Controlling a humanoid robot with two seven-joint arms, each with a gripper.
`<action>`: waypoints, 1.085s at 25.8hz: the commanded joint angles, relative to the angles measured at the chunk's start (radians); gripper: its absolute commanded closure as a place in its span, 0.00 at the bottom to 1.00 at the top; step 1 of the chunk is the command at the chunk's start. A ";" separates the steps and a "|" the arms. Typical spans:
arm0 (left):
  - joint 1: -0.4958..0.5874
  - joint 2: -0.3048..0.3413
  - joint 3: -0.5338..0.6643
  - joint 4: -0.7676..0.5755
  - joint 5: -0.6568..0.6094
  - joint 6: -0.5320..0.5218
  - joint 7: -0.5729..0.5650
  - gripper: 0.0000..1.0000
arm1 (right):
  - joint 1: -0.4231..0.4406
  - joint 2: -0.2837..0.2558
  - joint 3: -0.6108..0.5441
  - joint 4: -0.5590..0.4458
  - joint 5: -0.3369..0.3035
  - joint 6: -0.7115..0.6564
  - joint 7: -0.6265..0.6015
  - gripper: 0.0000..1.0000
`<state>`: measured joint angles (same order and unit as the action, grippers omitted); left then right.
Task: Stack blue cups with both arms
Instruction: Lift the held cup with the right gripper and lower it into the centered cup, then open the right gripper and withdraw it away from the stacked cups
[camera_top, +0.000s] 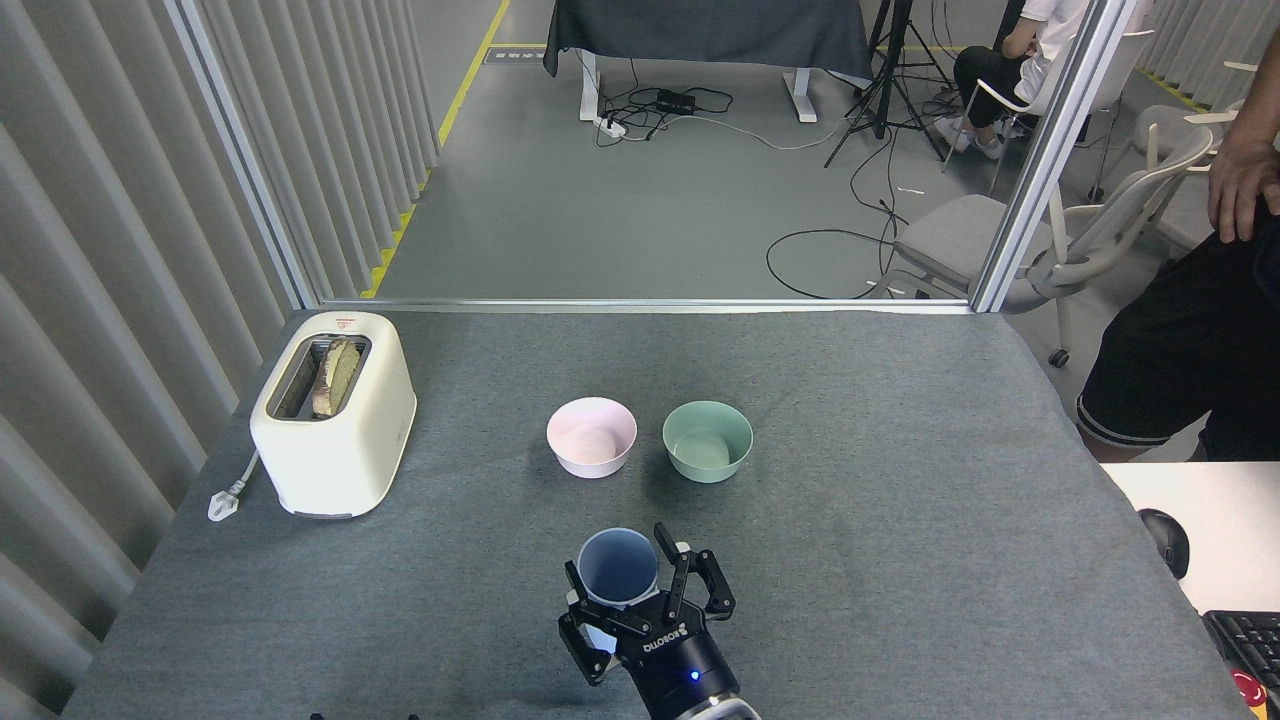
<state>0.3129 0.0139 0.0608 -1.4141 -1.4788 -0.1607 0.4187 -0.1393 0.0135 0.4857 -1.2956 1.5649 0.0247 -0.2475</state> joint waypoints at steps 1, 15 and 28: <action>0.000 0.000 -0.001 0.000 0.000 0.000 -0.001 0.00 | -0.013 0.017 -0.004 -0.082 -0.028 -0.014 -0.084 0.00; -0.031 0.006 0.001 -0.005 -0.002 -0.002 0.000 0.00 | 0.415 -0.168 -0.559 -0.149 -0.111 -0.273 -0.233 0.00; -0.020 0.014 0.001 -0.020 -0.008 -0.005 0.000 0.00 | 0.592 -0.104 -0.743 -0.162 -0.112 -0.342 -0.256 0.00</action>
<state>0.2868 0.0262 0.0612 -1.4327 -1.4859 -0.1666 0.4172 0.4449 -0.0915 -0.2437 -1.4522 1.4539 -0.3001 -0.5040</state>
